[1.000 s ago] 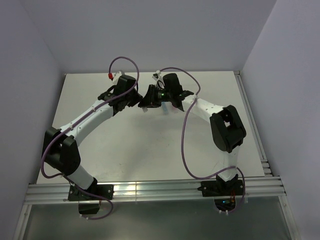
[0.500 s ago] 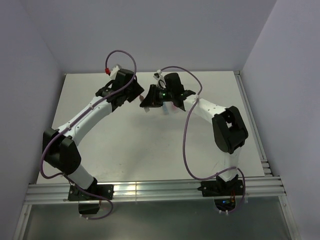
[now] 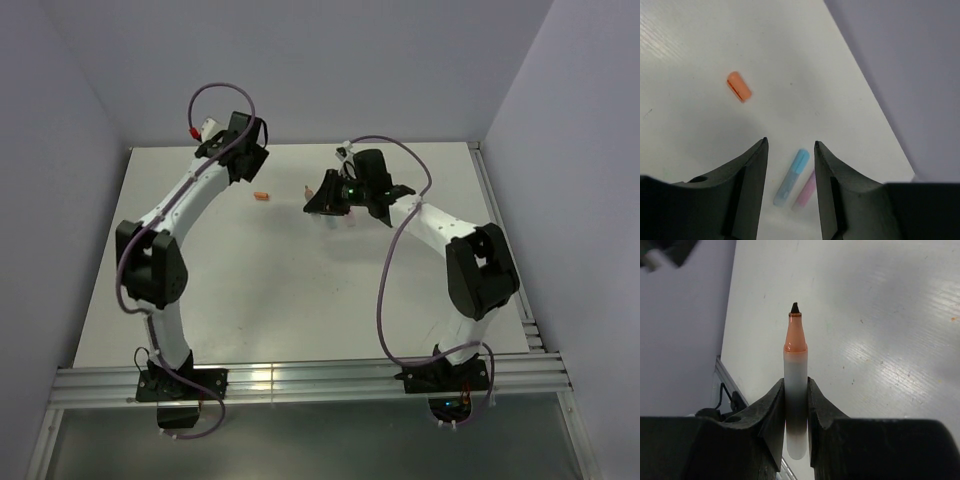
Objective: Insert the pens into the pen caps
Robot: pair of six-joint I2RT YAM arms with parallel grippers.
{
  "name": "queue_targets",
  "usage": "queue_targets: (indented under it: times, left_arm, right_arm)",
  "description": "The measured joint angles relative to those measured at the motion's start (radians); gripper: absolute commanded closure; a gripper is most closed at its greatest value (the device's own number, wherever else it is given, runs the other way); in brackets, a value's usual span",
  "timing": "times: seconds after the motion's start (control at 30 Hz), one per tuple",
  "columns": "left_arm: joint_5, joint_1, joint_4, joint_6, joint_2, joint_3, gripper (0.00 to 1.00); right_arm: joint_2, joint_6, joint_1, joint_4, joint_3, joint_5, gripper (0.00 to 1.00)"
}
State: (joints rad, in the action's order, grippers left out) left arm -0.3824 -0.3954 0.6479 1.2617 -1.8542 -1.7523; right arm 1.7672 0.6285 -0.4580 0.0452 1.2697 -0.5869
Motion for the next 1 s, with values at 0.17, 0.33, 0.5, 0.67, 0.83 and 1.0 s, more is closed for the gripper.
queue_targets:
  times: [0.17, 0.33, 0.5, 0.67, 0.83, 1.0]
  left_arm:
    - [-0.027, 0.018, 0.114, 0.096, -0.243, -0.171, 0.56]
    - [-0.025, 0.039, 0.193, 0.177, -0.368, -0.218, 0.58]
    - [-0.022, 0.059, 0.231, 0.221, -0.441, -0.287, 0.57]
    - [-0.013, 0.064, 0.233, 0.246, -0.47, -0.291, 0.54]
    - [0.004, 0.064, 0.233, 0.253, -0.516, -0.309, 0.52]
    - [0.011, 0.064, 0.236, 0.256, -0.547, -0.327, 0.51]
  right_arm:
    - [-0.094, 0.006, 0.016, -0.003, -0.048, 0.008, 1.0]
    - [-0.138, 0.009, 0.029, -0.028, -0.091, 0.007, 1.0]
    - [-0.15, 0.01, 0.047, -0.032, -0.119, 0.004, 1.0]
    - [-0.165, 0.011, 0.053, -0.048, -0.132, -0.005, 1.0]
    - [-0.186, 0.014, 0.053, -0.056, -0.152, -0.009, 1.0]
    - [-0.188, 0.014, 0.061, -0.066, -0.154, -0.016, 1.0]
